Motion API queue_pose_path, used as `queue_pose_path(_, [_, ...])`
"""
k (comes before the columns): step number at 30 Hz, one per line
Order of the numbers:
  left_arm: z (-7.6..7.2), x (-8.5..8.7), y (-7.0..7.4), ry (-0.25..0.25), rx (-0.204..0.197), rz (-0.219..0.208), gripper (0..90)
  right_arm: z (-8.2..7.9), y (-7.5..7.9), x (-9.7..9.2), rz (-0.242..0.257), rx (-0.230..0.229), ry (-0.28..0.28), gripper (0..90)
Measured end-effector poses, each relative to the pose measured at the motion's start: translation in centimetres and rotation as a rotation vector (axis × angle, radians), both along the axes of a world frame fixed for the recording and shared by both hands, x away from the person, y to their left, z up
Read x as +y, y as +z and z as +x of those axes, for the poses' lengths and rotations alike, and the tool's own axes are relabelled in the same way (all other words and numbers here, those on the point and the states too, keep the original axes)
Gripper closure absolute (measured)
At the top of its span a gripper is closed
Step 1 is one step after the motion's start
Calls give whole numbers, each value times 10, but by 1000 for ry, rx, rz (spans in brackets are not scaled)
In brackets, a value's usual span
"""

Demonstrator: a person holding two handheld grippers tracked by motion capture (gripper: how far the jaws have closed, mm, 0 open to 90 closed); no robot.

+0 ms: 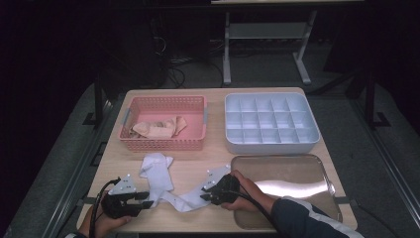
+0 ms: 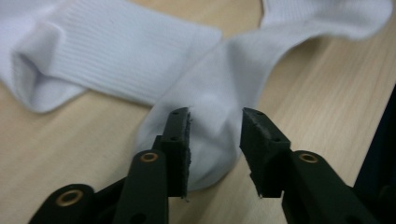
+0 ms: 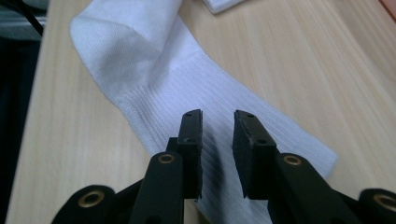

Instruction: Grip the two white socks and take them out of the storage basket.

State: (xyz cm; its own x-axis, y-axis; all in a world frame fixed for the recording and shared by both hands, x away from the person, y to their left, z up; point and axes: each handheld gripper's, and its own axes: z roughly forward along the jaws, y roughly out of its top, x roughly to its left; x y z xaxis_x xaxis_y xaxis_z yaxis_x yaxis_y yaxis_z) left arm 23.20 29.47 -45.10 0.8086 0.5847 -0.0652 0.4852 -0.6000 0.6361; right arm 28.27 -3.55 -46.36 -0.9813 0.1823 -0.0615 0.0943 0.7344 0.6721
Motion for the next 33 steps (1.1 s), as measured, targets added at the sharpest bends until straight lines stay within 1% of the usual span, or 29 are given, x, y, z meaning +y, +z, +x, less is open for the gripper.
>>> queue_pose_path(1, [0,0,0,-4,4,7,649,1,1,-3,-9,-4,-6,717])
queue_pose_path(2, [0,-1,-1,-9,9,6,667,1,0,-5,-12,-19,-10,717])
queue_pose_path(3, [0,-1,-1,-14,12,13,678,0,1,-8,-20,-19,-32,717])
queue_pose_path(4, [0,-2,-2,-12,16,18,700,2,1,-10,-24,-41,-36,715])
queue_pose_path(5, [0,-2,-2,-16,15,16,715,2,1,-12,-24,-39,-59,711])
queue_pose_path(6, [0,-1,-2,-23,16,26,745,3,2,-13,-33,-41,-83,711])
queue_pose_path(8, [-2,0,-1,-37,26,27,799,6,2,-17,-46,-62,-119,703])
queue_pose_path(9, [-2,1,-1,-39,29,24,798,7,3,-18,-51,-73,-144,699])
queue_pose_path(11, [-3,2,-1,-48,39,19,798,10,2,-20,-47,-74,-161,692])
queue_pose_path(12, [-4,2,-1,-43,44,12,793,11,2,-21,-49,-77,-174,680])
queue_pose_path(13, [-4,2,-1,-47,44,8,775,14,2,-21,-57,-93,-175,679])
queue_pose_path(14, [-4,2,0,-48,43,6,750,15,2,-22,-60,-96,-181,674])
queue_pose_path(15, [-4,2,1,-42,31,9,730,16,3,-22,-66,-95,-191,661])
queue_pose_path(16, [-4,2,3,-20,17,4,683,17,3,-23,-72,-106,-189,650])
queue_pose_path(17, [-4,3,5,13,6,-31,608,18,3,-24,-68,-92,-197,642])
queue_pose_path(19, [-3,6,11,77,-29,-89,525,19,4,-26,-44,-78,-187,637])
queue_pose_path(20, [-3,7,13,94,-43,-112,535,17,5,-26,-25,-47,-195,652])
queue_pose_path(21, [-2,7,14,106,-63,-116,540,17,7,-27,-15,-58,-184,666])
queue_pose_path(22, [-2,7,13,126,-65,-115,546,15,10,-27,9,-50,-189,692])
queue_pose_path(23, [-1,6,12,112,-58,-117,595,13,12,-27,30,-56,-164,712])
queue_pose_path(24, [0,2,9,85,-52,-103,616,11,14,-25,56,-41,-141,722])
queue_pose_path(25, [1,0,7,75,-48,-80,620,9,15,-23,77,-37,-118,734])
queue_pose_path(26, [2,-4,5,52,-34,-63,643,8,15,-21,86,-32,-94,740])
queue_pose_path(27, [1,-8,2,25,-24,-50,669,5,14,-17,81,-18,-60,741])
queue_pose_path(28, [1,-11,1,1,-19,-30,672,3,12,-14,71,-28,-30,744])
queue_pose_path(29, [1,-13,-1,-25,-3,-17,690,1,9,-11,62,-31,-9,744])
queue_pose_path(30, [0,-14,-2,-36,3,-11,706,0,6,-9,44,-22,24,744])
queue_pose_path(32, [-1,-14,-2,-42,20,-19,711,-3,3,-8,24,-9,42,743])
queue_pose_path(33, [-2,-14,-3,-46,31,-24,719,-3,2,-9,14,3,40,742])
